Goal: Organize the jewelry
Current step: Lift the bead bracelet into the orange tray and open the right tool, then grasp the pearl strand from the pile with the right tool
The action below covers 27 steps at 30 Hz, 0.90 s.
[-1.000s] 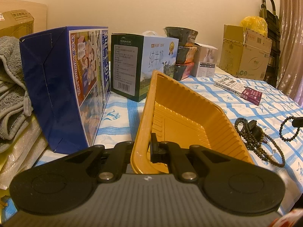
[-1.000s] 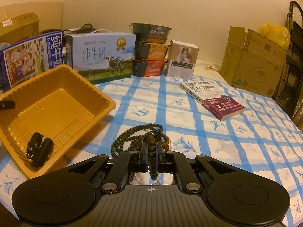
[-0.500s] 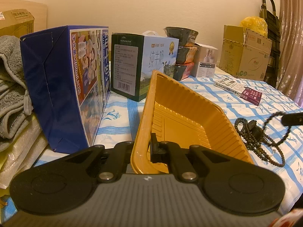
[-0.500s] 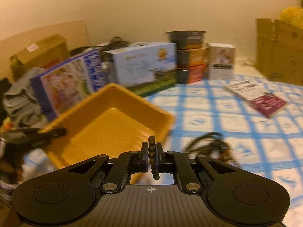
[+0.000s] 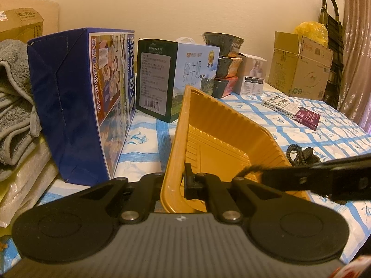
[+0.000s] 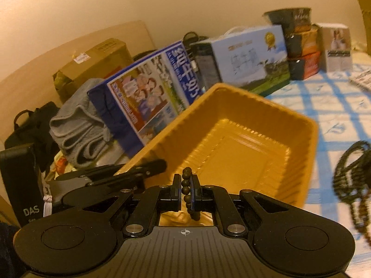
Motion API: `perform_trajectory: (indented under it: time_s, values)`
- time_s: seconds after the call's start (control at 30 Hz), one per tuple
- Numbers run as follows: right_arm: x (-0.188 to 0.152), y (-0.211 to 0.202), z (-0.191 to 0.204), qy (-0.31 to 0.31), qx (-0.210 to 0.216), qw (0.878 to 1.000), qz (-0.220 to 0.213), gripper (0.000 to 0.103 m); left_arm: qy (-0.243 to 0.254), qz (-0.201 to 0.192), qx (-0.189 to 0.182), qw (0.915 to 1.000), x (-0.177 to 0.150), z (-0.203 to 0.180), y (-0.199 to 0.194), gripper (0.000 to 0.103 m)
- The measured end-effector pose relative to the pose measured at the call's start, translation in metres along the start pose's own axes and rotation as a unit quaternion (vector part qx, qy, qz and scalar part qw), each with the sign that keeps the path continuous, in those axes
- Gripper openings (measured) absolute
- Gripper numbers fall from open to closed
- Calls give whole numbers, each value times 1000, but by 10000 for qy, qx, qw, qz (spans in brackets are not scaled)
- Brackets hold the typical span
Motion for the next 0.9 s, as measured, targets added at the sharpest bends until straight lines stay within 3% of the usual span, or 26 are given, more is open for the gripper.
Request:
perform_trajectory:
  time_s: [0.13, 0.27, 0.4, 0.6, 0.9]
  values:
    - [-3, 10, 2, 8, -13, 9998, 198, 10, -22, 14, 7, 10000, -1, 1, 0, 5]
    - [-7, -1, -5, 144, -81, 9998, 149, 32, -58, 15, 28, 10000, -2, 1, 0, 5]
    - [-16, -25, -20, 251, -359, 9990, 90, 35, -89, 4, 68, 9999, -3, 1, 0, 5]
    - [-28, -73, -58, 455, -1193, 9917, -116, 35, -164, 3, 151, 9998, -3, -2, 3, 5]
    - [-38, -140, -136, 974, -2543, 9617, -321, 35, -199, 15, 161, 9997, -3, -9, 7, 5]
Point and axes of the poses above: each gripper's, at about its wrist camera, not at the fingertips, and y roughly the way its jaws point, z to its left, x to its top, the point moved 2 cm from there along y, roughly the way its jaws point, and after that the axes turned 8 degrees about x, right-handed, at the moved point
